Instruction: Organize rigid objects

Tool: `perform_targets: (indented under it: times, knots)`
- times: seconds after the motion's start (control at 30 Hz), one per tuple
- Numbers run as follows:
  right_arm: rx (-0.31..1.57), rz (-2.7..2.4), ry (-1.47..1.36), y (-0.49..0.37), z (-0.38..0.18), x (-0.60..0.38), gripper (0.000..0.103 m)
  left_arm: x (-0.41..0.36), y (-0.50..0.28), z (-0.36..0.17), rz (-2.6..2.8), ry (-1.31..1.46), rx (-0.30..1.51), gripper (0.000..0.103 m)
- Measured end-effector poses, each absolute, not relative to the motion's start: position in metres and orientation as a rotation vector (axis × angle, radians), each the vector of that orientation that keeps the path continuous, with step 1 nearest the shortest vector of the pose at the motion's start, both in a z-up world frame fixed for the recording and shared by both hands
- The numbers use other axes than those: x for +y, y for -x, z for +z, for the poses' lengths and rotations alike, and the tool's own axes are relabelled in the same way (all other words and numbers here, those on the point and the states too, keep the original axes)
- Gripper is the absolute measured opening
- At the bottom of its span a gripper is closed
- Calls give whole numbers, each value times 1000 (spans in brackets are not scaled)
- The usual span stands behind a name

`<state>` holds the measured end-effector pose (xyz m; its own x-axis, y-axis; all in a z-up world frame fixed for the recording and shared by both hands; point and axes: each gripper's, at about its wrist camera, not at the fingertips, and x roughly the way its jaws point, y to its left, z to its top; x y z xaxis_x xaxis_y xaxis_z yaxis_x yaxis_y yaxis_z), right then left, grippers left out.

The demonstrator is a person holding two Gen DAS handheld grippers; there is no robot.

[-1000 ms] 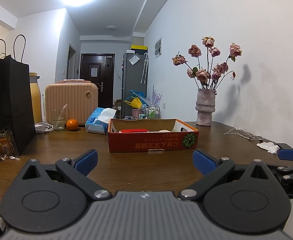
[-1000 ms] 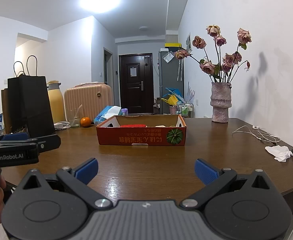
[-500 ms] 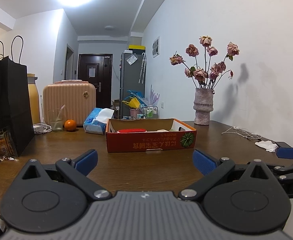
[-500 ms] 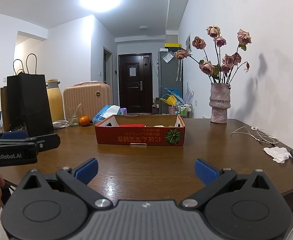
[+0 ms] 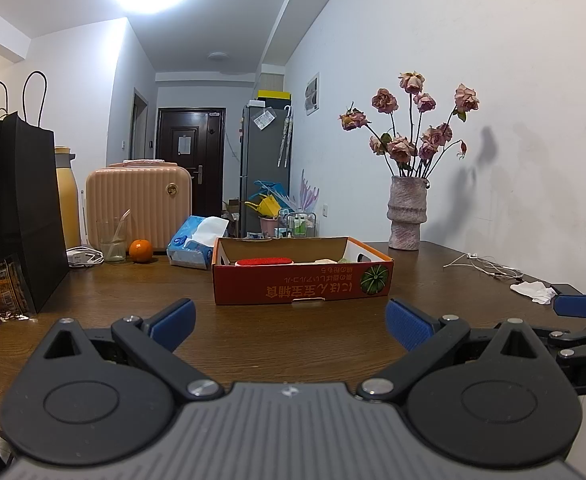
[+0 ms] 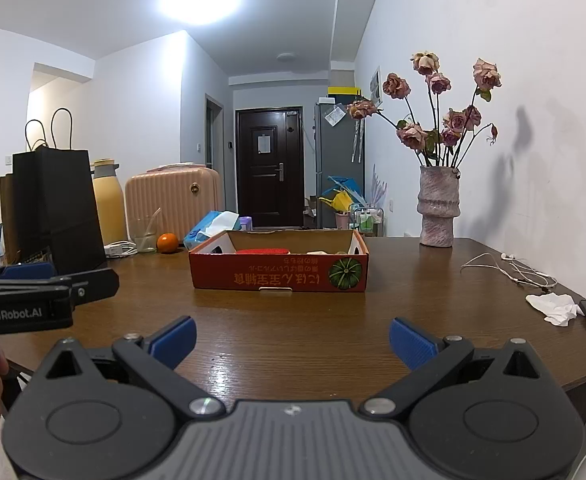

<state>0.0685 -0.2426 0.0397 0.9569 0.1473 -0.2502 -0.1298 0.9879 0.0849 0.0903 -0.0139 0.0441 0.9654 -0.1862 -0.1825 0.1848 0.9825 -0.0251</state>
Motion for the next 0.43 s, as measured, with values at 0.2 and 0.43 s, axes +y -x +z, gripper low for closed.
perform_targets:
  times: [0.2,0.43]
  knots:
    - [261,140,-69,-69,39,-242,103,-15,-91,45,-177,9,194,103]
    - [262,139,-69,-69,39,-243,103,-18,-83,45,-205,-18,174,103]
